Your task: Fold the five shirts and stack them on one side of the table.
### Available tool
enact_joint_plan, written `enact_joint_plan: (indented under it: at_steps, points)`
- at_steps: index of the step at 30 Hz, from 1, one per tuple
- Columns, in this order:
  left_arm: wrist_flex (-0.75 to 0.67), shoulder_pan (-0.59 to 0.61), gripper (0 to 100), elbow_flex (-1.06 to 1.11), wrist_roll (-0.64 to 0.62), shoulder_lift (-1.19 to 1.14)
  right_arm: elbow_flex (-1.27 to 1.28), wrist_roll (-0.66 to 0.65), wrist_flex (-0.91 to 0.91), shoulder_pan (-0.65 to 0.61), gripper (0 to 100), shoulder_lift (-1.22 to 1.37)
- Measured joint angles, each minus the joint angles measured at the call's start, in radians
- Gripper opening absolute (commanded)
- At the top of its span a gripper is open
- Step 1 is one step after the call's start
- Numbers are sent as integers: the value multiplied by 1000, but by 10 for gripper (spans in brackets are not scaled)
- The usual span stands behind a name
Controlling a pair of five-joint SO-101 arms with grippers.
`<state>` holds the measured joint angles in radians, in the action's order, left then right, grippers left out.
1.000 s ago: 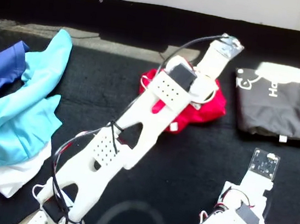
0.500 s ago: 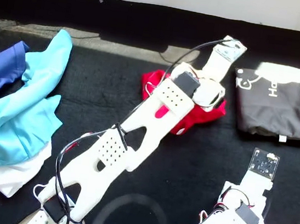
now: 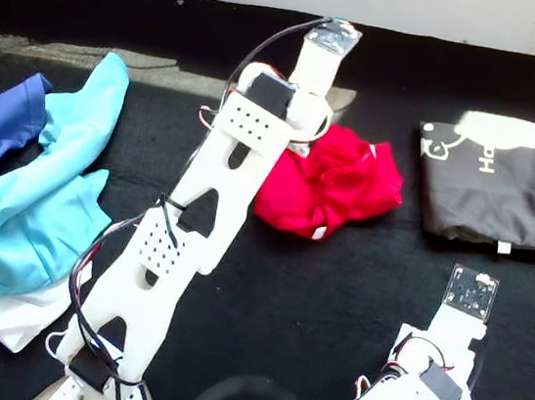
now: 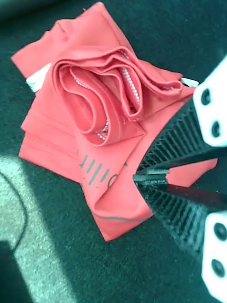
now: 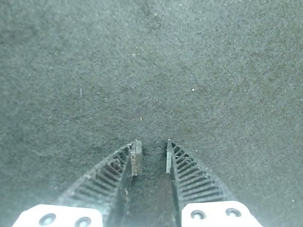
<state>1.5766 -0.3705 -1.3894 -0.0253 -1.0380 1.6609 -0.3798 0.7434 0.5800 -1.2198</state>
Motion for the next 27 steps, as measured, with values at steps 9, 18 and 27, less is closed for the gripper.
enact_joint_plan:
  at_steps: [9,18,27]
  points:
    - [-94,-89,9,2,8,-183,0,0,0,0,95,0]
    - [-112,-255,9,-109,6,-184,0,0,0,0,95,0]
    - [-184,-150,9,-144,6,-212,0,0,0,0,95,0]
